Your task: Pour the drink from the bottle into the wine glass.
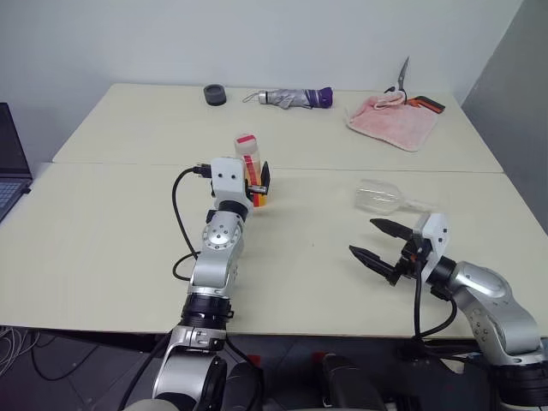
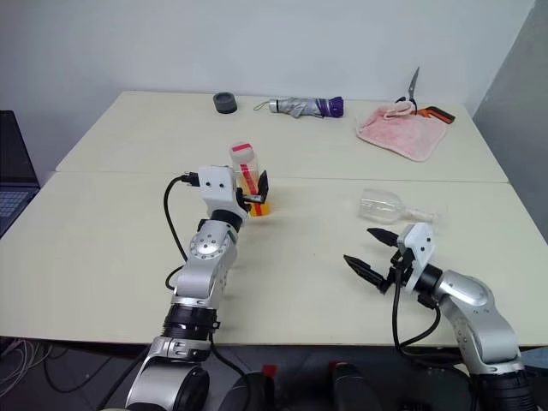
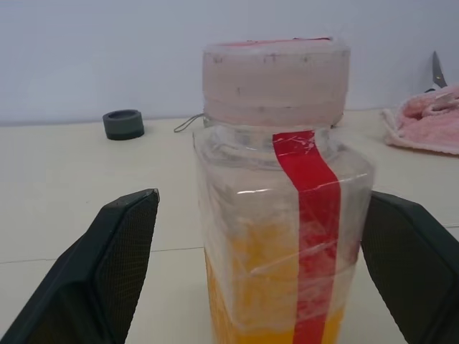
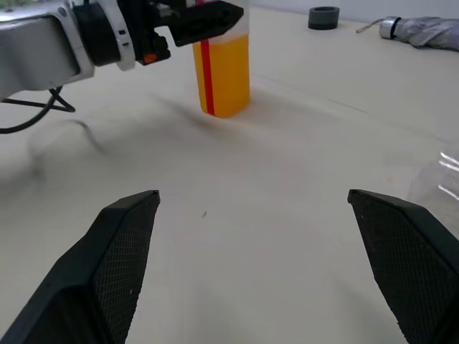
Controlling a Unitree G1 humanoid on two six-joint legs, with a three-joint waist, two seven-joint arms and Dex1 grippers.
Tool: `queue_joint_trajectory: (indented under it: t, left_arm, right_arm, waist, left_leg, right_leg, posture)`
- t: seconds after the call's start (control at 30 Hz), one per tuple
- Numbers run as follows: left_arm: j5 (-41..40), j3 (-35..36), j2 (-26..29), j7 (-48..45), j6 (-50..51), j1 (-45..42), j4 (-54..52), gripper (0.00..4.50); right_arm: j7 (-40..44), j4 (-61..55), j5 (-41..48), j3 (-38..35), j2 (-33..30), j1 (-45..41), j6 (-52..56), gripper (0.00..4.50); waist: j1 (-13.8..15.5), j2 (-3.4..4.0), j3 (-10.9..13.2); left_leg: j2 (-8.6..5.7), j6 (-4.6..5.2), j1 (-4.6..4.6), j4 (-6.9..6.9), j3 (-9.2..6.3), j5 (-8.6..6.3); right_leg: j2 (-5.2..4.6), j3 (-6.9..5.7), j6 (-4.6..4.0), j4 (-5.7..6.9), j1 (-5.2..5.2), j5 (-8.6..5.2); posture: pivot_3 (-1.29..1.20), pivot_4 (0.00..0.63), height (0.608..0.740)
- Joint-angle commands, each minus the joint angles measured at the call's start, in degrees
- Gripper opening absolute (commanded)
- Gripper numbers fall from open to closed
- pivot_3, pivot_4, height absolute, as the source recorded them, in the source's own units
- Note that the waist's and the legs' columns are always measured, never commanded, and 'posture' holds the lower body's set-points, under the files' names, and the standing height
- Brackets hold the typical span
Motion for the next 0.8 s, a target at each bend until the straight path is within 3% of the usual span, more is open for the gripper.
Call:
queue_joint_trajectory:
  t: [0.03,0.8]
  left_arm:
    - [0.8,-0.2,-0.7,1.0,-1.5,-1.7,-0.3,4.48]
    - [1.8,0.1,-2.9,6.2,0.4,-5.6,2.4,4.48]
  right_arm:
    - [-0.2,-3.5,1.8,-0.8,-0.6,-1.5,1.8,4.5]
    - [-0.7,-3.5,1.2,0.1,-0.1,-3.3,4.1,4.5]
  waist:
    - [0.0,0.0,0.0]
    - [0.1,-0.01,0.0]
  left_leg:
    - [0.0,0.0,-0.01,0.0,-0.03,0.0]
    - [-0.02,0.0,-0.03,0.0,-0.02,0.0]
  right_leg:
    - [0.0,-0.03,0.0,-0.01,0.0,0.0]
    - [-0.01,-0.03,0.0,-0.01,0.0,0.0]
  posture:
    - [0.0,0.15,0.74]
    - [0.0,0.15,0.74]
